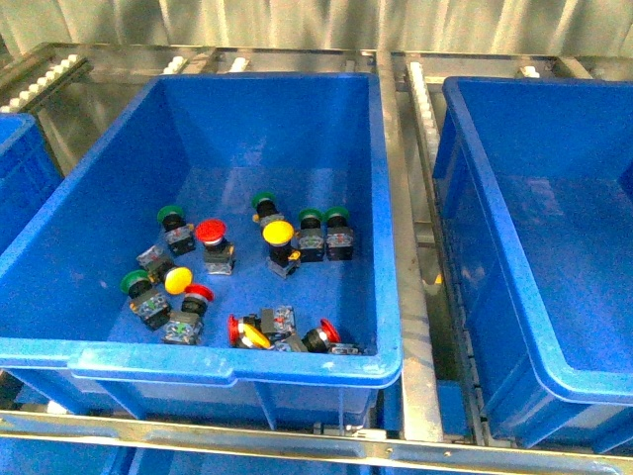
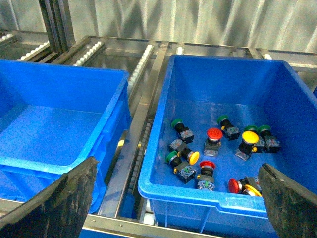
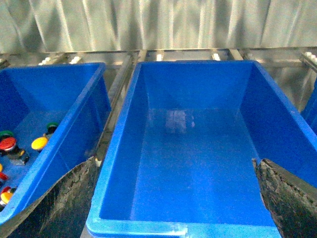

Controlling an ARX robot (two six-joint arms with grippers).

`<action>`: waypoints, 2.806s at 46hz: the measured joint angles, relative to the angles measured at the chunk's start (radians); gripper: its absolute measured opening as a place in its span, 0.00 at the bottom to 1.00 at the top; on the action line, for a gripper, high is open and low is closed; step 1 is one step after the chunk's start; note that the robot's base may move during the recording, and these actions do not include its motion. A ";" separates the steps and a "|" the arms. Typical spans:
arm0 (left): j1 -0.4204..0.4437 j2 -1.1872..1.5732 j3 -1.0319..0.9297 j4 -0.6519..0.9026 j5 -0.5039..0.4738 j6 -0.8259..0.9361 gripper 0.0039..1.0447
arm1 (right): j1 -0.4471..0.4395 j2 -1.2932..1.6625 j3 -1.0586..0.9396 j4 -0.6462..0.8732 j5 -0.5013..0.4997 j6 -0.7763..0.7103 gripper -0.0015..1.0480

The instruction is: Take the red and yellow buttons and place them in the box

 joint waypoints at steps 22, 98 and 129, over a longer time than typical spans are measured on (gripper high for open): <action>0.000 0.000 0.000 0.000 0.000 0.000 0.92 | 0.000 0.000 0.000 0.000 0.000 0.000 0.93; -0.208 2.302 1.601 -0.140 0.367 0.436 0.92 | 0.000 -0.001 0.000 -0.001 0.000 0.001 0.93; -0.256 2.542 1.883 -0.229 0.407 0.542 0.92 | 0.000 -0.001 0.000 -0.001 0.000 0.001 0.93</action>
